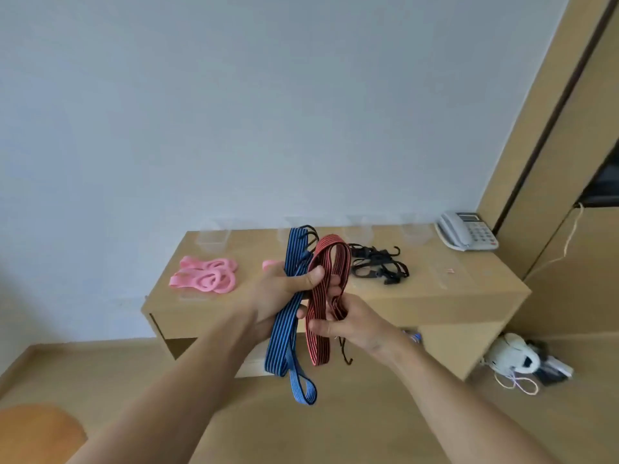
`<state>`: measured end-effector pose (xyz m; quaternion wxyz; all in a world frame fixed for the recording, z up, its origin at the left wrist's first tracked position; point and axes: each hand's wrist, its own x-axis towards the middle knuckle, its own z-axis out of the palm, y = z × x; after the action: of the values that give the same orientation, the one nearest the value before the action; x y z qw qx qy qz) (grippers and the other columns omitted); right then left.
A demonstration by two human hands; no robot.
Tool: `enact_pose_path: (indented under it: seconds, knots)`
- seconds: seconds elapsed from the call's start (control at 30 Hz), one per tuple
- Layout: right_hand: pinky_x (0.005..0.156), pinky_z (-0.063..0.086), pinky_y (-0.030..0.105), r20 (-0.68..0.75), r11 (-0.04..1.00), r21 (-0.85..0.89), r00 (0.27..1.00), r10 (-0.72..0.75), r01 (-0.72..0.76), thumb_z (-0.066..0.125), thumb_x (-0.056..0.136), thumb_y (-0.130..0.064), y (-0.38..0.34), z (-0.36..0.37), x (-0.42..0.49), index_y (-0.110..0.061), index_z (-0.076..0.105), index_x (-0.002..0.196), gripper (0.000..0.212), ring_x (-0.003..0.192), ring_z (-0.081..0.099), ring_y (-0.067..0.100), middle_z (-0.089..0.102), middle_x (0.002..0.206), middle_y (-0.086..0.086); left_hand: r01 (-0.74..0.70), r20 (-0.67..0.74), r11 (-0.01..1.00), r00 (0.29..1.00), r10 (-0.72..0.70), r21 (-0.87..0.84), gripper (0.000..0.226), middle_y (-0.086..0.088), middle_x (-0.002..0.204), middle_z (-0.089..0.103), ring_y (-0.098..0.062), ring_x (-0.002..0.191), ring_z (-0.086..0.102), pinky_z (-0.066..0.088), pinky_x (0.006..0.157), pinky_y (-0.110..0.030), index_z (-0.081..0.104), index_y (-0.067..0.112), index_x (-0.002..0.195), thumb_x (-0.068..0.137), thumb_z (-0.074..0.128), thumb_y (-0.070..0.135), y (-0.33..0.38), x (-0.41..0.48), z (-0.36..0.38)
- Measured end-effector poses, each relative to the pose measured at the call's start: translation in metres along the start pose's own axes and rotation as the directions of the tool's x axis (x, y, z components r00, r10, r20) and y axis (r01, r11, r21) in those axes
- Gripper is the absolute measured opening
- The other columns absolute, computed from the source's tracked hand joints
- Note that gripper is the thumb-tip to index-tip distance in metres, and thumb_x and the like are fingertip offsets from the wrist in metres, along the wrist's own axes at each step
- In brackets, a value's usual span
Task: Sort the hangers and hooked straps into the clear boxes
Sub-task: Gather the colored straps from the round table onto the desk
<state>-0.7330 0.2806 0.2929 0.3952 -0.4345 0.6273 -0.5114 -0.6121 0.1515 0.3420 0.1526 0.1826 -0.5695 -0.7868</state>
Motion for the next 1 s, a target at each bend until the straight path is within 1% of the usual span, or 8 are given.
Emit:
enact_pose_path:
  seconds: [0.1, 0.3, 0.4, 0.5, 0.6, 0.7, 0.87, 1.0]
  knots:
    - [0.082, 0.054, 0.025, -0.07, 0.997, 0.048, 0.996, 0.061, -0.058, 0.087, 0.068, -0.045, 0.02, -0.033, -0.029, -0.033, 0.076, 0.101, 0.037, 0.09, 0.069, 0.005, 0.075, 0.093, -0.013, 0.059, 0.101, 0.997, 0.993, -0.053, -0.049, 0.035, -0.025, 0.11, 0.075, -0.022, 0.063, 0.066, 0.044, 0.037, -0.02, 0.076, 0.004, 0.104, 0.079, 0.087, 0.025, -0.011, 0.028, 0.051]
    - [0.067, 0.051, 0.028, -0.403, 0.968, -0.007, 0.887, 0.227, -0.251, 0.082, 0.066, -0.058, 0.058, -0.1, -0.068, -0.023, 0.074, 0.082, 0.039, 0.072, 0.066, 0.008, 0.07, 0.073, -0.003, 0.052, 0.122, 0.993, 0.99, -0.065, 0.103, 0.031, -0.014, 0.1, 0.078, -0.029, 0.089, 0.077, 0.043, 0.037, -0.021, 0.068, 0.007, 0.1, 0.078, 0.082, 0.024, -0.037, 0.086, 0.116]
    - [0.076, 0.052, 0.034, -0.561, 0.956, -0.106, 0.81, 0.17, -0.274, 0.078, 0.071, -0.059, 0.074, -0.135, -0.074, -0.014, 0.071, 0.088, 0.048, 0.083, 0.068, 0.022, 0.069, 0.084, 0.007, 0.066, 0.113, 0.976, 0.989, -0.091, 0.205, 0.032, -0.015, 0.103, 0.079, -0.029, 0.092, 0.078, 0.045, 0.038, -0.022, 0.067, 0.005, 0.103, 0.081, 0.083, 0.023, -0.051, 0.125, 0.129]
    - [0.081, 0.051, 0.038, -0.681, 0.921, -0.256, 0.731, 0.044, -0.294, 0.077, 0.084, -0.044, 0.091, -0.18, -0.068, -0.029, 0.065, 0.081, 0.019, 0.089, 0.062, 0.019, 0.066, 0.085, -0.002, 0.123, 0.129, 0.95, 0.978, -0.166, 0.288, 0.036, -0.011, 0.105, 0.08, -0.028, 0.095, 0.079, 0.045, 0.039, -0.022, 0.066, 0.003, 0.111, 0.084, 0.084, 0.02, -0.061, 0.175, 0.133]
    - [0.064, 0.04, 0.035, -0.703, 0.884, -0.292, 0.709, 0.061, -0.365, 0.066, 0.093, -0.044, 0.102, -0.227, -0.059, -0.017, 0.06, 0.066, 0.039, 0.062, 0.05, 0.013, 0.054, 0.06, -0.006, 0.145, 0.129, 0.9, 0.968, -0.214, 0.411, 0.038, -0.008, 0.096, 0.081, -0.02, 0.075, 0.078, 0.045, 0.041, -0.023, 0.068, 0.004, 0.112, 0.083, 0.086, 0.023, -0.071, 0.229, 0.135]
    - [0.06, 0.049, 0.038, -0.755, 0.868, -0.184, 0.632, 0.176, -0.461, 0.065, 0.093, -0.047, 0.118, -0.276, -0.045, -0.014, 0.066, 0.07, 0.041, 0.053, 0.06, 0.014, 0.064, 0.057, 0.002, 0.149, 0.096, 0.849, 0.969, -0.227, 0.506, 0.034, -0.006, 0.07, 0.071, -0.015, 0.05, 0.058, 0.045, 0.043, -0.025, 0.069, 0.0, 0.103, 0.087, 0.084, 0.027, -0.082, 0.28, 0.134]
    - [0.049, 0.039, 0.029, -0.801, 0.719, -0.265, 0.562, 0.207, -0.643, 0.071, 0.084, -0.056, 0.146, -0.354, -0.006, -0.025, 0.06, 0.059, 0.041, 0.05, 0.054, 0.009, 0.056, 0.048, -0.011, 0.109, 0.06, 0.749, 0.979, -0.195, 0.654, 0.032, 0.008, 0.045, 0.055, -0.012, 0.038, 0.045, 0.042, 0.04, -0.023, 0.064, 0.008, 0.091, 0.094, 0.075, 0.038, -0.094, 0.349, 0.127]
    - [0.052, 0.04, 0.03, -0.761, 0.494, -0.445, 0.606, 0.23, -0.747, 0.062, 0.086, -0.063, 0.168, -0.402, 0.032, -0.027, 0.062, 0.071, 0.039, 0.066, 0.063, 0.015, 0.064, 0.065, -0.007, 0.01, 0.129, 0.649, 0.978, -0.166, 0.76, 0.036, 0.009, 0.057, 0.051, -0.01, 0.048, 0.047, 0.044, 0.049, -0.026, 0.064, 0.013, 0.095, 0.095, 0.069, 0.049, -0.101, 0.391, 0.126]
